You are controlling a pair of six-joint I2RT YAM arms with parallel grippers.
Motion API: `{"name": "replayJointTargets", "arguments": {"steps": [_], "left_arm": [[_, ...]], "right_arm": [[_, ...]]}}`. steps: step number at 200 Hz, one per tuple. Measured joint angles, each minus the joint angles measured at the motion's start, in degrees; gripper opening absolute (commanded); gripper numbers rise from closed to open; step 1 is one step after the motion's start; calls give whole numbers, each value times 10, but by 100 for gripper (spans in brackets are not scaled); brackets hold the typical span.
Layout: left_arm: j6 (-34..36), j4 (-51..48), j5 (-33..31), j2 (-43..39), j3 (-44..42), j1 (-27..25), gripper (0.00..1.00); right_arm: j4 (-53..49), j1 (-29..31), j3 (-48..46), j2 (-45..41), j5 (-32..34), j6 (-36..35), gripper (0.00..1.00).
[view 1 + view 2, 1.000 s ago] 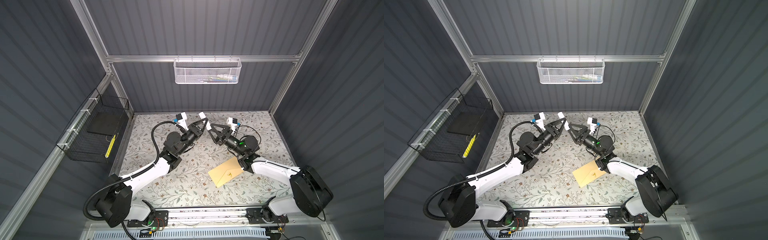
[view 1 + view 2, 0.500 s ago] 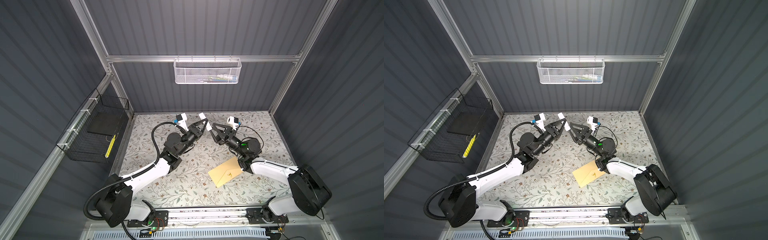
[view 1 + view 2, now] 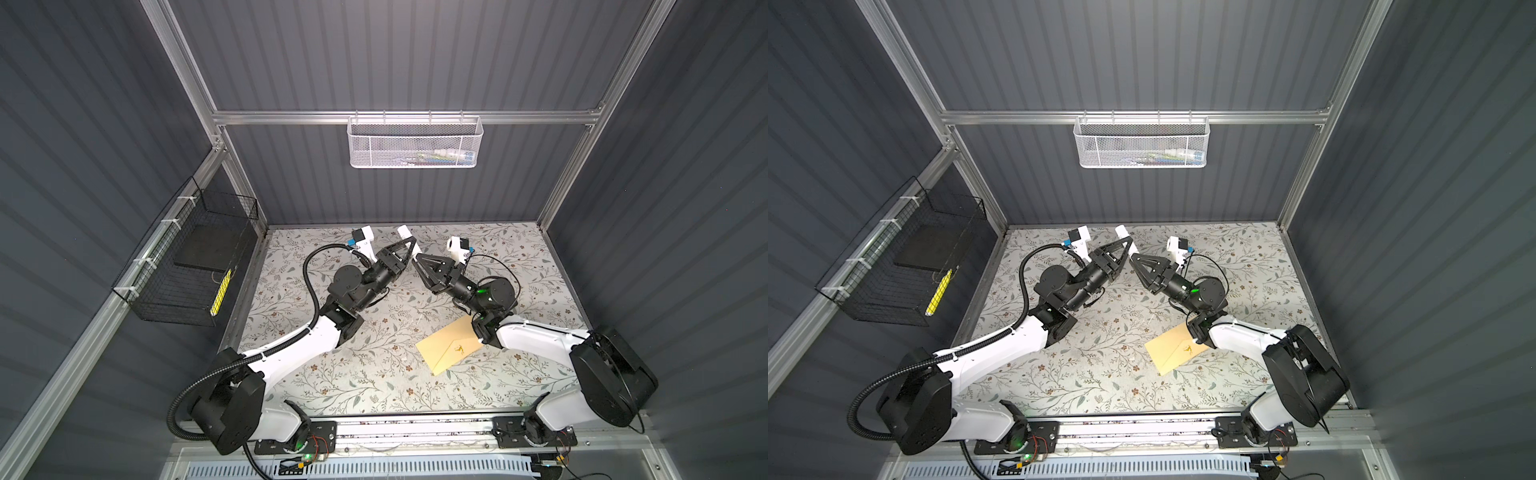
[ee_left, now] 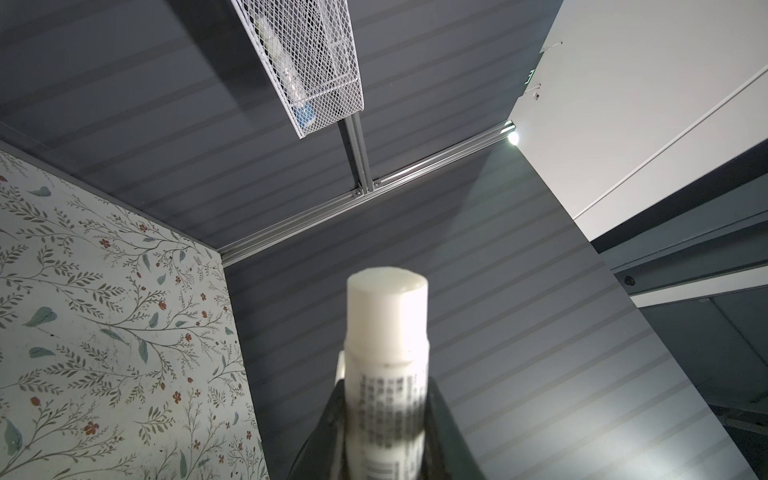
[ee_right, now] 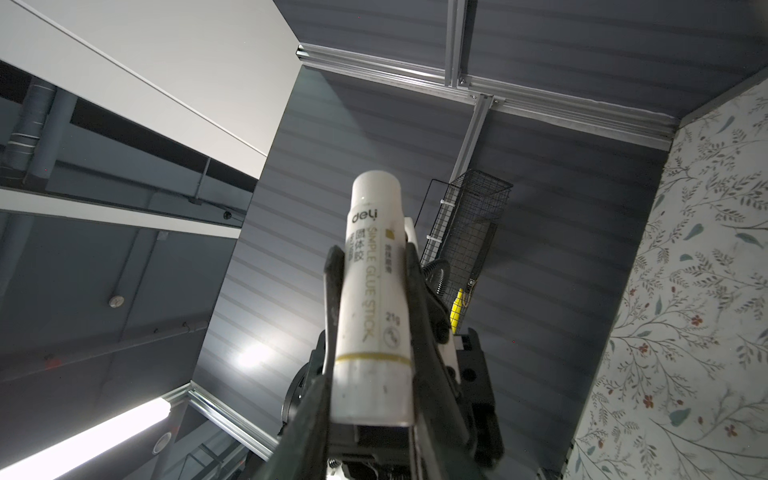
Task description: Place the letter into the envelope and seal it
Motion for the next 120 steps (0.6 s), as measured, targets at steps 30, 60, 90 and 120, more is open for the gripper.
{"name": "replayJointTargets", "arguments": {"steps": [30,60,90,120], "left_arm": [[0,-4,0,0,0,0,0],[1,-22,4,0,0,0,0],[2,-54,14,-2,6,0,0],[17,-96,28,-13,32,0,0]], "right_arm": [[-10,0,1,-1,-1,-14,26],[-92,-1,3,-33,-1,-69,25],[-359,20,46,-121,57,-246,28],[-599,98,141,-156,240,-472,34]]}}
